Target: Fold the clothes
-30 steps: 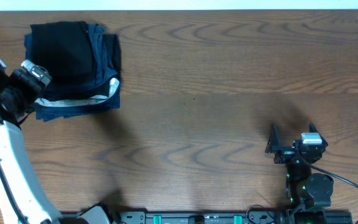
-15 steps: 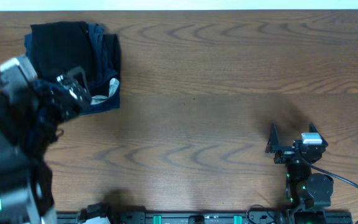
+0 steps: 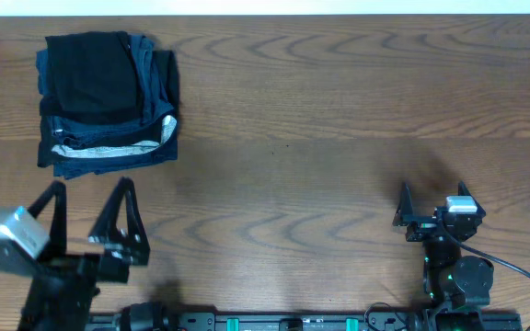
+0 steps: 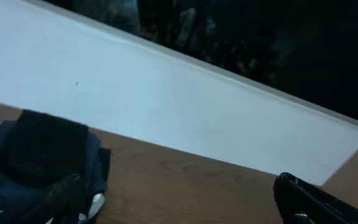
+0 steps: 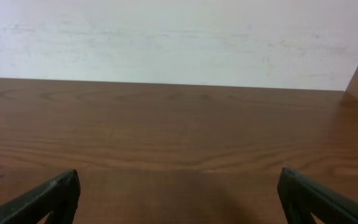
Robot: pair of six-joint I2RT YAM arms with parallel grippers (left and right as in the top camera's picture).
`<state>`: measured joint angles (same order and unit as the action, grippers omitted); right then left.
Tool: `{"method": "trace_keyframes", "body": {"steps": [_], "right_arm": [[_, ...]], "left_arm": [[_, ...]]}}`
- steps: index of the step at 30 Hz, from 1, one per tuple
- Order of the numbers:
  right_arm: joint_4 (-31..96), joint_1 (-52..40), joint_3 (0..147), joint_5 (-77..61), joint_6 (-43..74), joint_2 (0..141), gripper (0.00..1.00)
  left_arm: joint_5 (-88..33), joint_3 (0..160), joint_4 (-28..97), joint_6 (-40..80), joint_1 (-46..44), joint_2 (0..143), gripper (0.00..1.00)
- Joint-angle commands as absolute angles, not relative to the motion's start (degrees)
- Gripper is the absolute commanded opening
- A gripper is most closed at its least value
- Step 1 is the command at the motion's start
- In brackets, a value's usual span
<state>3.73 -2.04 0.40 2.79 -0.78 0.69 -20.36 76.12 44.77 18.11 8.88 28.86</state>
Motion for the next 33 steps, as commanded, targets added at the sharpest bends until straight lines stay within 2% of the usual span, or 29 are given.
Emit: {"method": "trace_keyframes", "body": {"steps": [1, 16, 26, 33], "right_arm": [[3.9, -1.34, 0.32, 3.62, -0.23, 0.32, 0.99], [3.9, -1.34, 0.32, 3.62, -0.23, 0.32, 0.99], [3.9, -1.34, 0.32, 3.62, -0.23, 0.32, 0.99], [3.9, -1.34, 0.32, 3.62, -0.23, 0.32, 0.99]], "left_arm": [[-20.05, 73.3, 44.77, 17.41, 7.42, 26.13, 0.98], [-20.05, 42.09, 46.3, 17.41, 5.63, 8.43, 0.98], [-20.03, 32.32, 65.54, 17.41, 3.64, 3.07, 0.98], [-20.32, 31.2, 75.88, 17.47, 3.4, 2.94, 0.98]]}}
